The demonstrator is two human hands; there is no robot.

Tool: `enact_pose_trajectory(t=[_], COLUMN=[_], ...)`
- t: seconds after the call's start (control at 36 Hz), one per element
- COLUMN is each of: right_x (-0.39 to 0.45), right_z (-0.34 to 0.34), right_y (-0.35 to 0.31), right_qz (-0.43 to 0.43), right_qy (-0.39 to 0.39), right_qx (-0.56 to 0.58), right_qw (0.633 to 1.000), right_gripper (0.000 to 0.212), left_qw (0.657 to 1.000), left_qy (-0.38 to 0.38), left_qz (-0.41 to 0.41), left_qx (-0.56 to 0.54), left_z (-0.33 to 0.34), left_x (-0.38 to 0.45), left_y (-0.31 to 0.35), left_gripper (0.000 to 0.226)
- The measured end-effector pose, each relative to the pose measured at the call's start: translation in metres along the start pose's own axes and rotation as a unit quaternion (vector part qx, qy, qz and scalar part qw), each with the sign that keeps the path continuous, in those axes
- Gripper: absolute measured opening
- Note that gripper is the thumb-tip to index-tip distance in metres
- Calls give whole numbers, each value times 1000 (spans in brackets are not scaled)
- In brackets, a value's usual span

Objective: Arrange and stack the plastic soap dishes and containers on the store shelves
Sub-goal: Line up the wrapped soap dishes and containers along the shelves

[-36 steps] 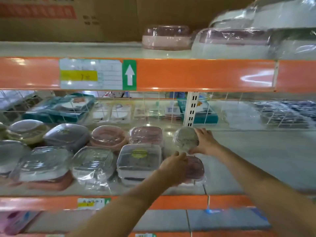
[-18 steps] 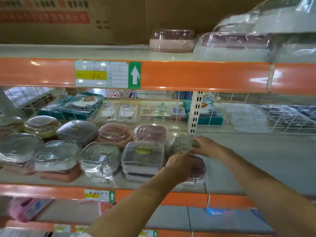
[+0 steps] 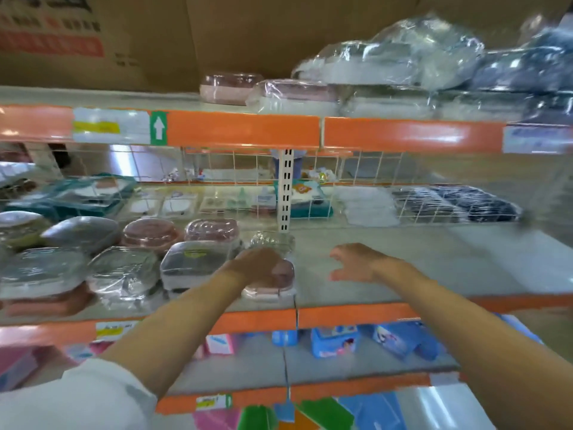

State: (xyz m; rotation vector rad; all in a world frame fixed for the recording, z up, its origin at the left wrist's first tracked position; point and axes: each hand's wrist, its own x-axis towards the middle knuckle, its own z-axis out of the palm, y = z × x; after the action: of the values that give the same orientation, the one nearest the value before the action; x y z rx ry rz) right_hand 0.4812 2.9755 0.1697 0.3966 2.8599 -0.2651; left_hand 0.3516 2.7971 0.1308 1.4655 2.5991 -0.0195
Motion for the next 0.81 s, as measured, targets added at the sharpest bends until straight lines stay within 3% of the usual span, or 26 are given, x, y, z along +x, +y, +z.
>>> enact_pose_trajectory(t=[0.06,0.14,0.25,0.56,0.81], right_x=[-19,-46,-79,-154,-155], right_z=[-4,-11,-27,-109,-180], right_y=[3,4,2,-21,-41], right_qz=[7,-5,-24,-114,-146], right_qy=[-1,18,46,186,263], right_qx=[2,4,21,53,29], right_qw=[1000,1000,998,974,953], right_gripper=[61,58,57,47,46], left_qw=[1000,999,999,954,916], left_qy=[-16,-28,34,262,394], left_qz=[-5,-23,7,147,72], left_qx=[12,-11,-17,-15,-37], left_z=[-13,-39,-76,-179,-243], left_x=[-7,-24,-41,-95,-90], left_y=[13,37,58,102,56], left_gripper=[57,37,44,15,17])
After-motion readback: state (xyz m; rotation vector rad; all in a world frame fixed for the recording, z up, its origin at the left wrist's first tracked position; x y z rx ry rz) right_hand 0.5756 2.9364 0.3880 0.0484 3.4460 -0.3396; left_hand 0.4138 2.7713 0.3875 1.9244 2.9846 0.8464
